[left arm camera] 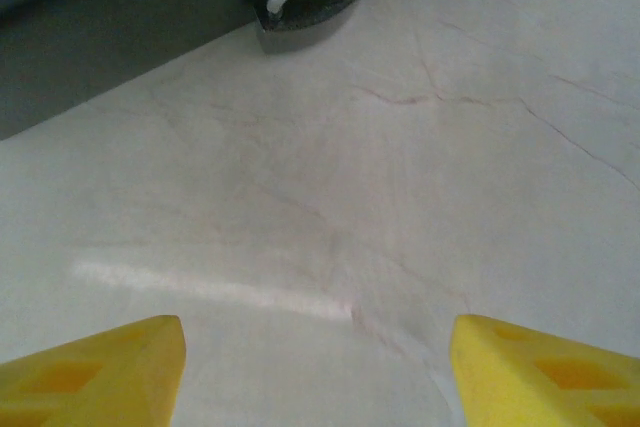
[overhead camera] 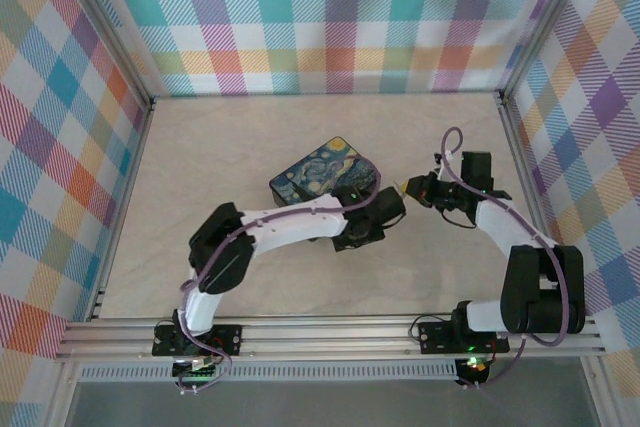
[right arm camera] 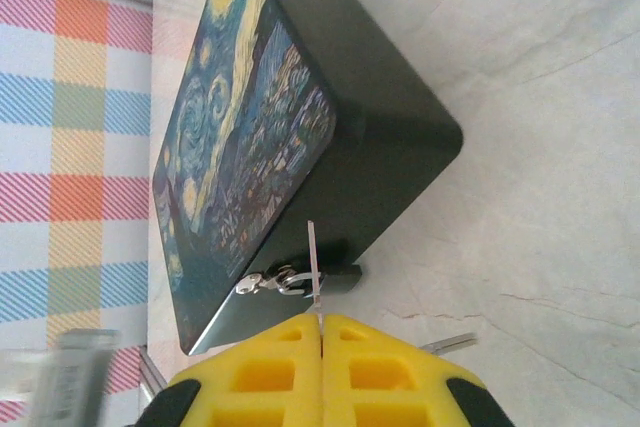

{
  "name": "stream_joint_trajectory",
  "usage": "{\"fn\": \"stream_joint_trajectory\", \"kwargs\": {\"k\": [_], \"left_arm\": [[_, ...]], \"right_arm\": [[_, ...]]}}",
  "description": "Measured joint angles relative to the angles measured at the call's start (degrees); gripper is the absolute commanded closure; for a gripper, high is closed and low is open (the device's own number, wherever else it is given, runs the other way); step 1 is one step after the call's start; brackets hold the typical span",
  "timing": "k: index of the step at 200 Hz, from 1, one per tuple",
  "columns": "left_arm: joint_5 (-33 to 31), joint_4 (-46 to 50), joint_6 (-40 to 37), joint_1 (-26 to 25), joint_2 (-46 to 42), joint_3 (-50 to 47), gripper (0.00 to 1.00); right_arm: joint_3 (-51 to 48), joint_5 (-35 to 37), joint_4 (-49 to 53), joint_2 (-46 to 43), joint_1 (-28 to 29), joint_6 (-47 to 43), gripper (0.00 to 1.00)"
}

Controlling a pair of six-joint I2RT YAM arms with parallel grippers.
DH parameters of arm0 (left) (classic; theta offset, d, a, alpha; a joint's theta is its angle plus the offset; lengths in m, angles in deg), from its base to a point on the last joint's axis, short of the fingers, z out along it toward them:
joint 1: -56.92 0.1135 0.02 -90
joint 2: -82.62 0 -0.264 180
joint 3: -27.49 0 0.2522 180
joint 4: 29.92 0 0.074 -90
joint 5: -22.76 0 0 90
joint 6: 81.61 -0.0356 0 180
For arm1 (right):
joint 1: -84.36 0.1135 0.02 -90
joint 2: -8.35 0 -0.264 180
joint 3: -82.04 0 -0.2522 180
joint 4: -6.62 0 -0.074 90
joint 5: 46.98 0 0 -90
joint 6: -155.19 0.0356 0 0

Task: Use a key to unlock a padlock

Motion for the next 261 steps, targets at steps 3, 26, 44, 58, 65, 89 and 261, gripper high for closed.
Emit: {"fn": "stream_joint_trajectory", "kwargs": {"k": [3, 26, 44, 58, 65, 89, 261], "left_arm": [[-0.72, -0.24, 0.31, -0.04, 0.76, 0.02, 0.31], [-5.70, -1.38, 2.10, -0.02, 5.60, 0.63, 0.31], [-9.73, -1.99, 3.08, -0.02, 8.72, 2.01, 0.30], [-12.57, -1.97, 3.30, -0.02, 10.12, 3.65, 0.30], [-13.62, -2.14, 3.30, -0.02, 10.51, 4.37, 0.30], [-18.32, -1.73, 3.54, -0.02, 12.72, 9.16, 0.34], [-27.74, 4.37, 12.35, 2.51, 20.61, 13.92, 0.58]], "right_arm": [[-0.07, 0.04, 0.04, -0.17, -0.17, -0.09, 1.00], [-1.14, 0.22, 0.02, -1.36, -1.05, -0.11, 1.00], [-1.77, 0.17, 0.00, -1.51, -1.22, -0.11, 1.00], [-1.86, 0.15, 0.13, -1.51, -1.22, -0.11, 1.00], [-1.86, 0.15, 0.11, -1.51, -1.22, -0.11, 1.00], [-1.86, 0.07, 0.13, -1.51, -1.22, -0.11, 1.00], [-1.70, -3.63, -3.32, -0.04, -1.22, 0.13, 1.00]]}}
